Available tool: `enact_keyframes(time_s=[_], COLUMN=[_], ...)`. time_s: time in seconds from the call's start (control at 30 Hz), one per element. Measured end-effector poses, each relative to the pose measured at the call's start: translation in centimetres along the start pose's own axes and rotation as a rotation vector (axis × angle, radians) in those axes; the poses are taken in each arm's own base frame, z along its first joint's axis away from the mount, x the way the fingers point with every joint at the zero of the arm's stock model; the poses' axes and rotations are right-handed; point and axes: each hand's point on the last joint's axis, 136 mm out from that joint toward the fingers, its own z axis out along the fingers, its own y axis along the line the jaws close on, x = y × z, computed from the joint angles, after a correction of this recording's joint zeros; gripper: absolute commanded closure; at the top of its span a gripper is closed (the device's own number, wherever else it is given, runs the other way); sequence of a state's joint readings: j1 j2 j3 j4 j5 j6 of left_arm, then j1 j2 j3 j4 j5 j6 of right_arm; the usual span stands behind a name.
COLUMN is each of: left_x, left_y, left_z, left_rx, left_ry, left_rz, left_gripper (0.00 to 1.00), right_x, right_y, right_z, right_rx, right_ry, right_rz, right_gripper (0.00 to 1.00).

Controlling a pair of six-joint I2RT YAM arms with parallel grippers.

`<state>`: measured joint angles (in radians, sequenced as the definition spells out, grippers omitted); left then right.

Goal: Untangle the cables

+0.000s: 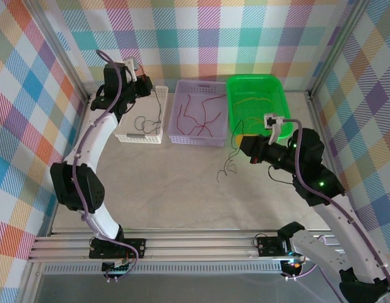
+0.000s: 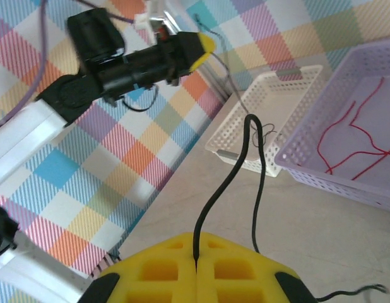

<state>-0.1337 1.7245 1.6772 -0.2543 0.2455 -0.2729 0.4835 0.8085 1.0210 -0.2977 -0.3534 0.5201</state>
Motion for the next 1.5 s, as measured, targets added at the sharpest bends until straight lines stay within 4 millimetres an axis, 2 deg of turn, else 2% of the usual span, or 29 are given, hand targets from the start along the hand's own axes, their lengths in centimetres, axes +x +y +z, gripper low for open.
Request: enact_keyframes(time_s=[0.17,0.37,0.97,1.1,1.4,1.5], left_x=[0.9,2.0,8.0,7.7,6.2,6.3], left_y=[1.7,3.7,4.6,4.0,2.6,2.5], left_z=[2.6,4.8,8.4,8.5,8.6,8.7], left_rx=[0.000,0.008,0.100,0.117,0.181,0.195], left_ry=[0.030,0.057,0.167,0.160,0.112,0.100], left_rz=[-0.039,-0.111,-0.257,-0.268,-0.326,-0.346], left_gripper=[1.00,1.00,1.00,1.00,1.00,1.00], right_x=[0.6,0.9,1.8,2.3,2.4,2.4], right_y=[1.0,1.2,1.5,1.3,1.4,1.5], right_z=[0.5,0.8,2.4,3.0,3.1,3.1], right_rx=[-0.035,-0.044,-0.056,-0.049,-0.046,-0.049], right_ry=[0.022,0.034,0.070,0.089,0.088,0.087], right_rz=[-0.041,-0.059,-0.073,-0.068,-0.071,-0.072], right_gripper=[1.00,1.00,1.00,1.00,1.00,1.00])
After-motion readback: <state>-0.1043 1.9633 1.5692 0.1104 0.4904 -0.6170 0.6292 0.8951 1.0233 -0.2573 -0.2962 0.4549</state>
